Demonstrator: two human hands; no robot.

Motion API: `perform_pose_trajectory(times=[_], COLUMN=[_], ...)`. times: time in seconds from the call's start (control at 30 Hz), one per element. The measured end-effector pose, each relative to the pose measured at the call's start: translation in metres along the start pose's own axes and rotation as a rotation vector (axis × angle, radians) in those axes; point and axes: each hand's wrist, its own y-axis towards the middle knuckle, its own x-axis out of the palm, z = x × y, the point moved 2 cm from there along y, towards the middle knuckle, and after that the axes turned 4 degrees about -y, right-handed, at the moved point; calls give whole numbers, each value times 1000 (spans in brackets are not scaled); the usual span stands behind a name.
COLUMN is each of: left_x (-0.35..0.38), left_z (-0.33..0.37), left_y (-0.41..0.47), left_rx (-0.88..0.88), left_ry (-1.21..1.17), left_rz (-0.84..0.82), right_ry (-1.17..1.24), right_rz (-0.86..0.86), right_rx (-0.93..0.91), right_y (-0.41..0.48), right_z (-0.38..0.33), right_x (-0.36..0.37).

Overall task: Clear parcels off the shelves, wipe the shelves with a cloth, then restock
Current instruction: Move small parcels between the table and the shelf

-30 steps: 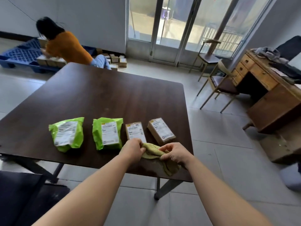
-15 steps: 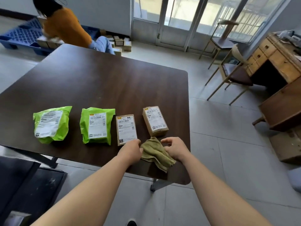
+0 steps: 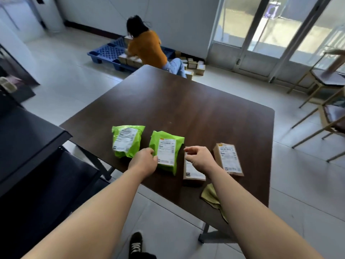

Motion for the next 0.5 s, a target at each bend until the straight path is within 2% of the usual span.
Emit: perform_pose_trajectory(times=[0.27, 0.5], left_x=[-62, -85], left_z=[-73, -125], left_y=[34, 85], left_rx=[-228, -366], left_ry=[-58, -147], left_rz=[144, 141], right_ry=[48, 110], right_rz=[-60, -100], right_rx=[42, 164], right_y=[41, 90], right_z=[-56, -85], right_x=[81, 152])
